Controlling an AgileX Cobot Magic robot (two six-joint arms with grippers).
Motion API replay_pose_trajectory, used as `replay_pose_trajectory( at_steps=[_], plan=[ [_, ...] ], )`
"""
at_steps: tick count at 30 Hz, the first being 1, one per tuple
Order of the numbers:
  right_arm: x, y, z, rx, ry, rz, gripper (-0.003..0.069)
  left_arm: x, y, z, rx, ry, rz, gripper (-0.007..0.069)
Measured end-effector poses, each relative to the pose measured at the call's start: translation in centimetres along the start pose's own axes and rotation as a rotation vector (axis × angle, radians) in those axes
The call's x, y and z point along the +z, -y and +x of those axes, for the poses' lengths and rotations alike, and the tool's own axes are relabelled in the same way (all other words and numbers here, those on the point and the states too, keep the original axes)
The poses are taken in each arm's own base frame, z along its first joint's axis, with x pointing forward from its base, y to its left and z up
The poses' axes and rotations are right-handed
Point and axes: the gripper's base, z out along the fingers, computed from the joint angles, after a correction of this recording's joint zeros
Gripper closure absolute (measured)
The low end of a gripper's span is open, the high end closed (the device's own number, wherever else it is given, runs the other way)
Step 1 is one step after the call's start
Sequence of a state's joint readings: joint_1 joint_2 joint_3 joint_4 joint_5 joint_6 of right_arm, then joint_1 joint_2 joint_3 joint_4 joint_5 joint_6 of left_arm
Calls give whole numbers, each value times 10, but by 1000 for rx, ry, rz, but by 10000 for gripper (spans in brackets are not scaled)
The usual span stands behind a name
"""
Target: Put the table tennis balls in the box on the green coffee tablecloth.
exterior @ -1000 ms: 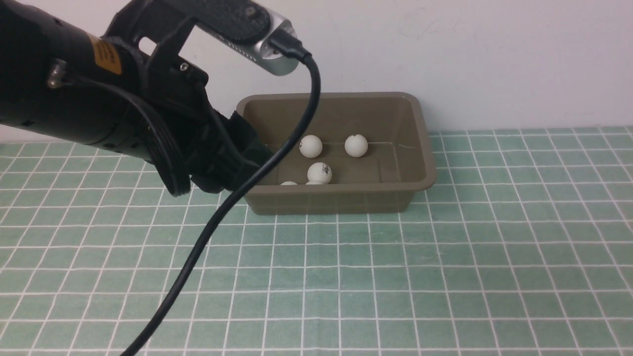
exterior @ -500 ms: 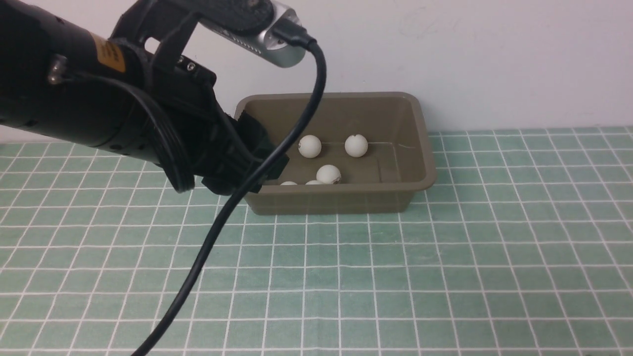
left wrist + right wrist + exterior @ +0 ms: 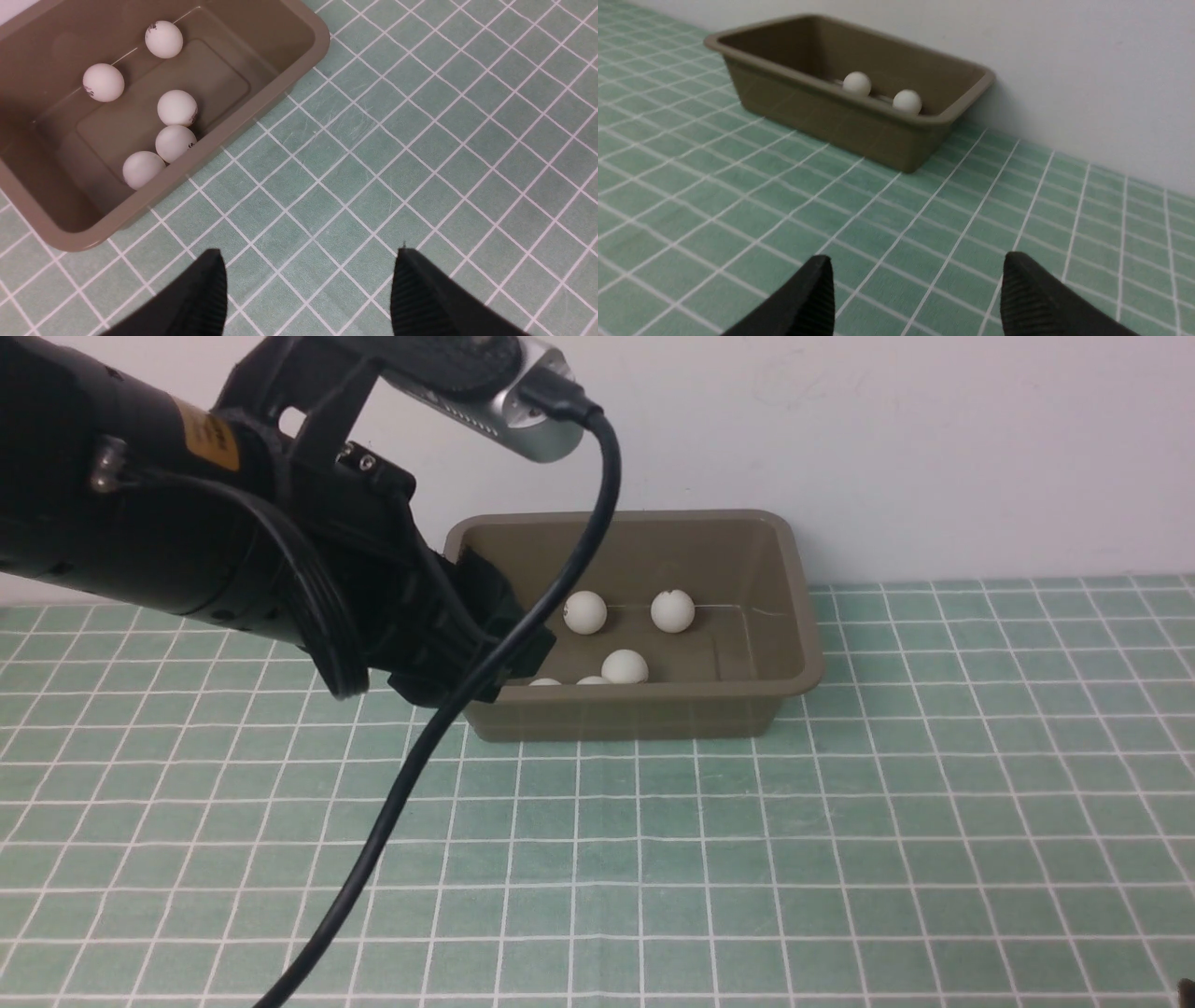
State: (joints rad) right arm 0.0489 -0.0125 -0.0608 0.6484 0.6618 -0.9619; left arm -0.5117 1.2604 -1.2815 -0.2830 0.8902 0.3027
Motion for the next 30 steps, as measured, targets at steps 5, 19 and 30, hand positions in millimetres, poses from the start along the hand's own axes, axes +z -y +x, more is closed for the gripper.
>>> replay_pose_trajectory(
  at_steps=[5,19,30],
  plan=[
    [0,0,0,-1,-1,0,218,0,0,0,0,0,1,198],
    [0,0,0,-1,-1,0,218,0,0,-3,0,33,-3,198],
    [0,0,0,-2,-1,1,218,0,-1,-3,2,33,-6,198]
  ],
)
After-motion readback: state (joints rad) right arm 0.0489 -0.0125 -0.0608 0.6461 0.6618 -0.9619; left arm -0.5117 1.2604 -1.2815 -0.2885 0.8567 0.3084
